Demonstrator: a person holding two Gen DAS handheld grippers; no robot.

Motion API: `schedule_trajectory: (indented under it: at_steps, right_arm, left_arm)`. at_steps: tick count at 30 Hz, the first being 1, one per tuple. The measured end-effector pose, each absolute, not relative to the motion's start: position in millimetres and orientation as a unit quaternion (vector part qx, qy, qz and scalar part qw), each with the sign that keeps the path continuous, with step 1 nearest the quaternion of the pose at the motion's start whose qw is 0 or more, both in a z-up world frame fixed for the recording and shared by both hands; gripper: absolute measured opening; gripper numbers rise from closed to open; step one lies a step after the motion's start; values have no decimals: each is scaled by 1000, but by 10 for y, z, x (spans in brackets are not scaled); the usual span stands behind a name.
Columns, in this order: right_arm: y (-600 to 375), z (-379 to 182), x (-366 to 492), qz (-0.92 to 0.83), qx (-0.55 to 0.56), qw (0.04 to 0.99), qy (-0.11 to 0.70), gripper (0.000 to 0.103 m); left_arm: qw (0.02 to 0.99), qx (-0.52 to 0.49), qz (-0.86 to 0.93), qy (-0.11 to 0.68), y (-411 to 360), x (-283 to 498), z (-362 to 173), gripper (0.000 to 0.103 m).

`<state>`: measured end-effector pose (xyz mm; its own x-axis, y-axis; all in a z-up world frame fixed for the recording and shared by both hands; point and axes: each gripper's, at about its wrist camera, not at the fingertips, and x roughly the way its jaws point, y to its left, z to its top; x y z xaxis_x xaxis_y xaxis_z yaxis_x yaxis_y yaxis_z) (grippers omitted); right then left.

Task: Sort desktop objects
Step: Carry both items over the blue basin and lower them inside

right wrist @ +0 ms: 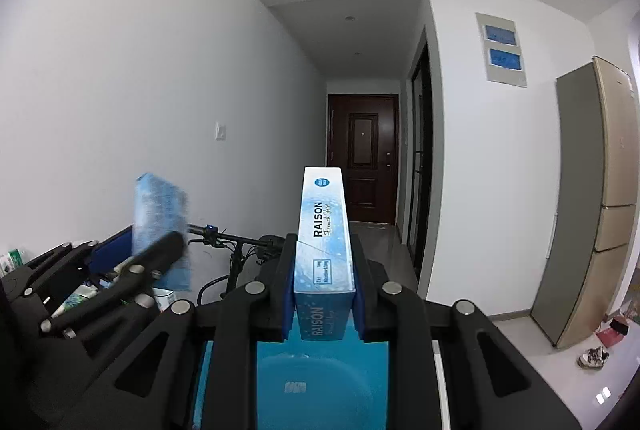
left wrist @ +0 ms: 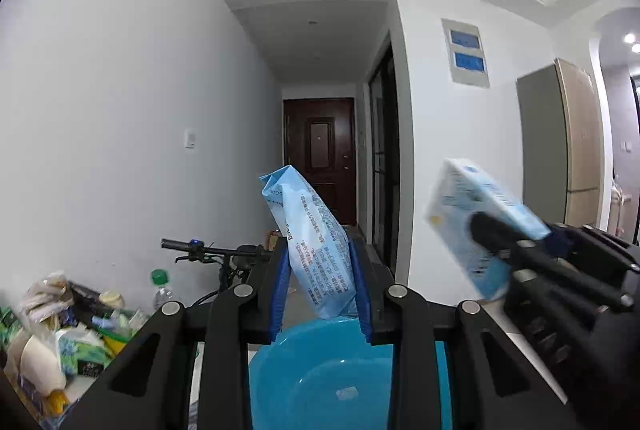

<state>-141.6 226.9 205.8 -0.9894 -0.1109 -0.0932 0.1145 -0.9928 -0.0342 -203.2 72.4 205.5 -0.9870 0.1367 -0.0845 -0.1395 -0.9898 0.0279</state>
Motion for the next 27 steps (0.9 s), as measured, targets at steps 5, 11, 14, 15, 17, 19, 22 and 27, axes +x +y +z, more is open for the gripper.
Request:
schedule_trajectory:
  at_steps: [5, 11, 14, 15, 17, 19, 22, 27]
  right_arm:
    - [2230, 2059, -1855, -998, 45, 53, 2, 21]
    - [2235, 1893, -2318, -997, 66, 42, 18, 21]
    - [2332, 1733, -2504, -996, 79, 47, 2, 21]
    - [2342, 1685, -2567, -995, 85, 49, 1, 21]
    - [2357, 1607, -2659, -994, 95, 48, 2, 21]
    - [2376, 1551, -2734, -994, 99, 49, 2, 21]
    - [2385, 1507, -2797, -992, 108, 61, 1, 21]
    - [2393, 1477, -2883, -991, 120, 52, 17, 21]
  left_arm:
    - [59, -57, 997, 0, 692, -2591, 2027, 31]
    - [53, -70, 996, -5, 702, -3153, 1815, 31]
    - [60, -96, 994, -10, 684, -3396, 1649, 31]
    - [59, -104, 993, -11, 670, -3468, 1550, 31]
    - [46, -121, 991, -14, 624, -3558, 1414, 31]
    - [64, -143, 988, -8, 631, -3657, 1358, 31]
    - [74, -155, 985, -21, 595, -3733, 1321, 31]
    - [59, -210, 976, -9, 570, -3962, 1173, 31]
